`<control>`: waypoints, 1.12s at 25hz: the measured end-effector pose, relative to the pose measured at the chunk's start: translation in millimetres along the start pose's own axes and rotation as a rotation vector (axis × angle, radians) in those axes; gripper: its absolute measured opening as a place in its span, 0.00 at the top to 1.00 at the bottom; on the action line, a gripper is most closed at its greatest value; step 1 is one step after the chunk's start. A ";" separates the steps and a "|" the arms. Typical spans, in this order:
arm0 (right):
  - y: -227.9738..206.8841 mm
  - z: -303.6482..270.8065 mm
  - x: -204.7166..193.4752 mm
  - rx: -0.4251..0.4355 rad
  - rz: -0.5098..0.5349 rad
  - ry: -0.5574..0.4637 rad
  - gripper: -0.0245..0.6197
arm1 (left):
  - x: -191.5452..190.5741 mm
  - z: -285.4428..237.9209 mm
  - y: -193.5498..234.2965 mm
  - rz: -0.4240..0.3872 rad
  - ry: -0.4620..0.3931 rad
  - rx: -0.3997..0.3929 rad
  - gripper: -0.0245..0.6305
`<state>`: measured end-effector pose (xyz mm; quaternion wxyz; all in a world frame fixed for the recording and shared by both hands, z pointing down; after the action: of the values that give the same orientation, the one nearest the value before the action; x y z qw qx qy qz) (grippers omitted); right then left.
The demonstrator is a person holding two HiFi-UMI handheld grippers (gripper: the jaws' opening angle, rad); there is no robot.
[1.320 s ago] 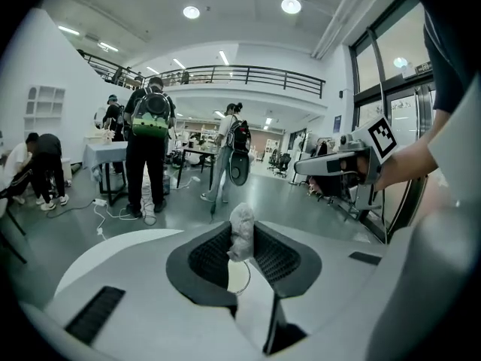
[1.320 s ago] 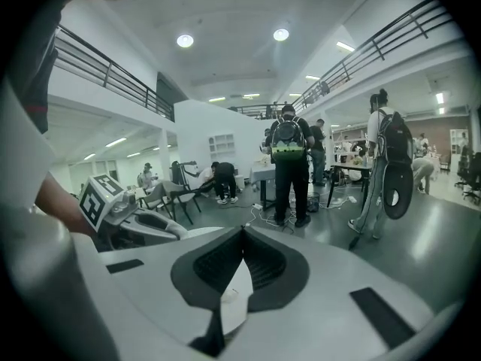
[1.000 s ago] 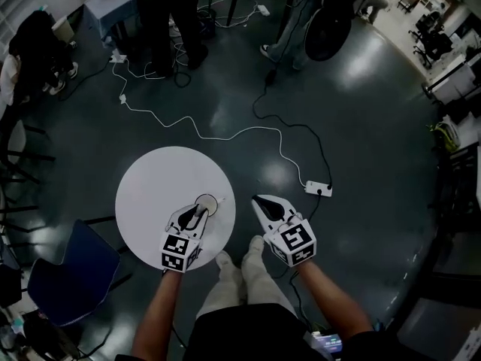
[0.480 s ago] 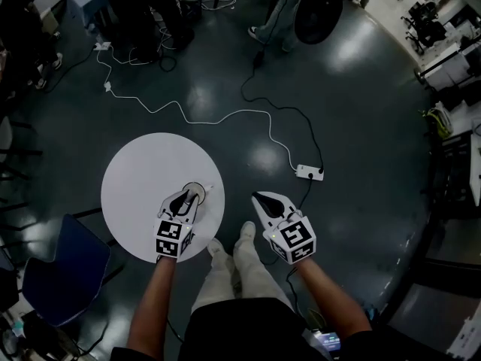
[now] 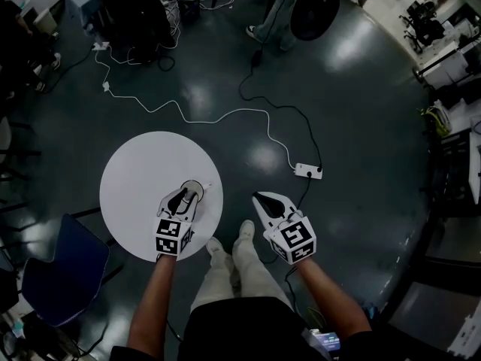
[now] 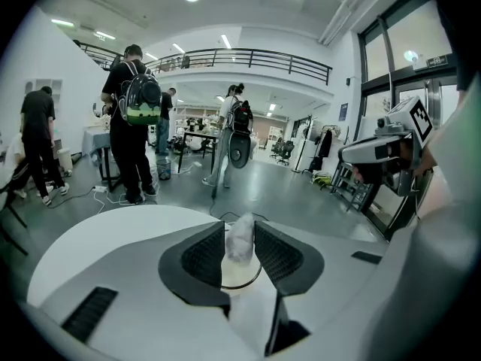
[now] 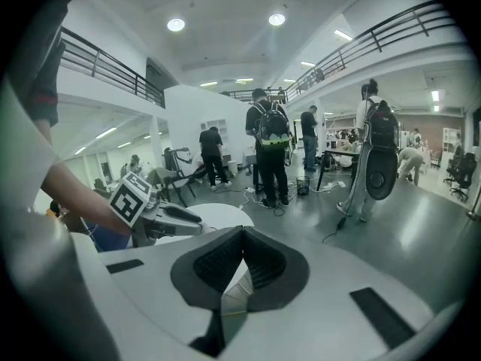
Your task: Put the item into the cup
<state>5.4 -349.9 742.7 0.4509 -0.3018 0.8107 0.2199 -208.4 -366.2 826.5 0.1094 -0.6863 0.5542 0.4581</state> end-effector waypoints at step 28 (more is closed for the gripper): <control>28.8 5.4 84.2 0.023 0.098 -0.100 0.94 | 41.4 88.2 -15.0 0.071 -0.115 -0.019 0.81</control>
<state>-45.8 -350.3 669.7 0.4831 -0.2450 0.8034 0.2472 -241.7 -330.0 741.0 0.1184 -0.6397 0.5666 0.5057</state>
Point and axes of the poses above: the fingertips, and each gripper's own axes: z backward along the fingers, y to its left, x out of its top, the point moved 5 cm from there along z, backward along the fingers, and after that the axes turned 14 degrees about z, right-handed, at the moved point
